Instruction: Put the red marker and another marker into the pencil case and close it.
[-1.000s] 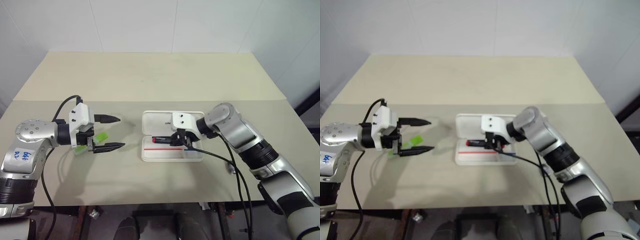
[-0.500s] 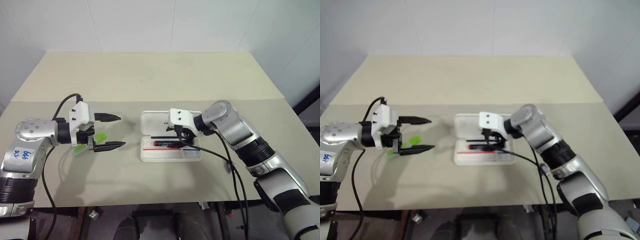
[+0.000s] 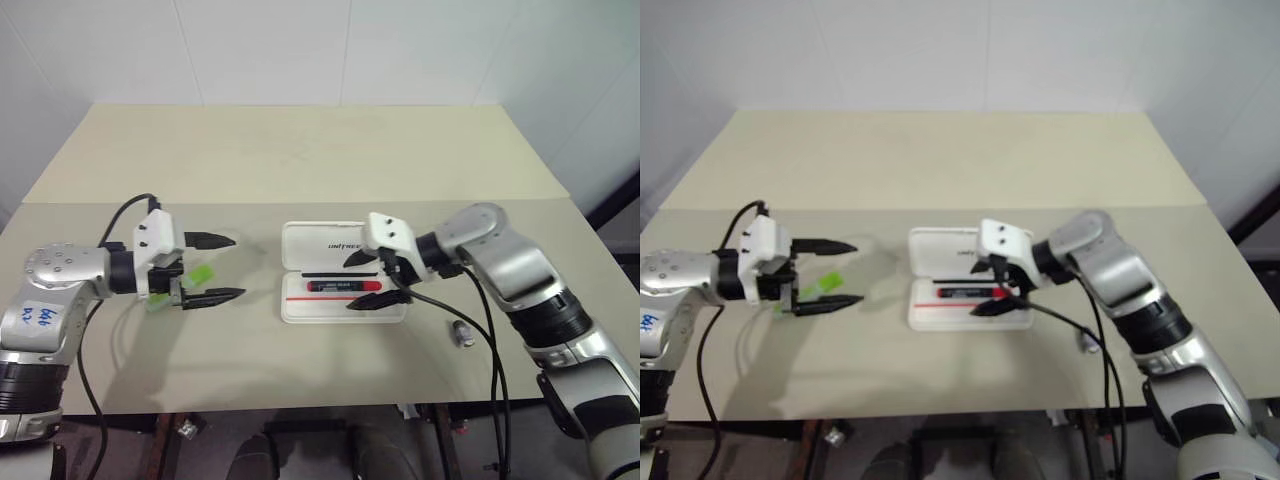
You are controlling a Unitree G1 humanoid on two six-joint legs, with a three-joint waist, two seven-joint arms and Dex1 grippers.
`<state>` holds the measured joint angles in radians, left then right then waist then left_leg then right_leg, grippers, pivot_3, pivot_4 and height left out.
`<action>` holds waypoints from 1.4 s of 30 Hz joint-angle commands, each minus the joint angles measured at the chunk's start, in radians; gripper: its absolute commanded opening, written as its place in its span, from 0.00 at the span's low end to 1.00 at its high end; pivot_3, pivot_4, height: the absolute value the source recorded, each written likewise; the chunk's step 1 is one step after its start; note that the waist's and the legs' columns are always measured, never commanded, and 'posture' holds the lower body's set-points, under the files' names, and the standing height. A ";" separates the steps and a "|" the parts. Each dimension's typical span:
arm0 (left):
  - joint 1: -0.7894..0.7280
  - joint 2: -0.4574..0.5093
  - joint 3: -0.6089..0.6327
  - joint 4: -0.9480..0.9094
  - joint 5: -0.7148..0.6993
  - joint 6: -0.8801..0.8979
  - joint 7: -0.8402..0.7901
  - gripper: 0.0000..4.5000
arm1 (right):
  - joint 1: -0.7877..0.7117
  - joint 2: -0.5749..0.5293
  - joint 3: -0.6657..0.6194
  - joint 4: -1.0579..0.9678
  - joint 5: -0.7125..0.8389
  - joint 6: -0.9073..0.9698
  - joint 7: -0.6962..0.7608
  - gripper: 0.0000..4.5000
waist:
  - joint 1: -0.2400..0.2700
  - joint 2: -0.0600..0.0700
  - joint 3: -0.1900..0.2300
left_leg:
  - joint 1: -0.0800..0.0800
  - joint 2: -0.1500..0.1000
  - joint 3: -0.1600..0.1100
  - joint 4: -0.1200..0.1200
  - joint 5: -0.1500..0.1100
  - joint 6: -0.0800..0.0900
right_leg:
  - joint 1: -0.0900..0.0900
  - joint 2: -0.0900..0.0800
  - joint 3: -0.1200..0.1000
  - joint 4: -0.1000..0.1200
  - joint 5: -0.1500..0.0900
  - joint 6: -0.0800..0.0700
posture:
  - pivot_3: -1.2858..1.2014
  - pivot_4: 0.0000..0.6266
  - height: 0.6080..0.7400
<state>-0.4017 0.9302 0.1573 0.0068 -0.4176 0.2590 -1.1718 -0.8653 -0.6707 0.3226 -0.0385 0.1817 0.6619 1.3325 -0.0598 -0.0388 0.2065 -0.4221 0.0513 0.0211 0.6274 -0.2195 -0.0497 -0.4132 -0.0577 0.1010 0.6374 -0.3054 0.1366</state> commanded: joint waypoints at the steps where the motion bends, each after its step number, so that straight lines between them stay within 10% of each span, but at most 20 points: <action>1: 0.008 0.093 0.058 0.104 0.049 -0.035 -0.026 1.00 | 0.060 -0.051 -0.163 -0.079 0.114 -0.063 0.030 1.00 | 0.001 0.000 0.000 | 0.000 0.000 0.000 0.000 0.000 0.000 | 0.000 0.000 0.000 0.000 0.000 0.000 | 0.52 0.24 1.00; 14: -0.066 0.230 -0.126 0.335 0.295 0.010 -0.060 1.00 | 0.158 -0.074 -0.516 -0.196 0.487 -0.077 -0.052 1.00 | 0.004 0.000 0.000 | 0.000 0.001 0.001 -0.006 0.000 0.000 | 0.000 0.000 -0.001 -0.005 -0.001 -0.001 | 0.52 0.24 1.00; 32: -0.205 0.113 -0.322 0.226 0.452 0.281 0.028 1.00 | 0.238 -0.101 -0.511 -0.297 0.559 -0.053 -0.166 1.00 | 0.003 0.000 0.000 | 0.001 0.000 0.000 -0.005 0.000 0.000 | 0.000 0.000 0.000 -0.002 -0.001 -0.001 | 0.52 0.24 1.00; 42: -0.205 0.113 -0.330 0.227 0.456 0.291 0.039 0.30 | 0.234 -0.124 -0.506 -0.292 0.577 -0.052 -0.185 1.00 | 0.002 0.000 0.000 | 0.002 0.000 0.000 0.000 0.001 0.002 | 0.000 0.000 0.000 0.001 -0.001 -0.006 | 0.52 0.24 1.00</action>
<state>-0.6087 1.0261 -0.1754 0.2335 0.0034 0.5435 -1.1542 -0.6189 -0.7777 -0.1591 -0.3089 0.7369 0.6133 1.1518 -0.0581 -0.0389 0.2064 -0.4205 0.0518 0.0213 0.6277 -0.2179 -0.0475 -0.4127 -0.0576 0.1012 0.6387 -0.3066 0.1291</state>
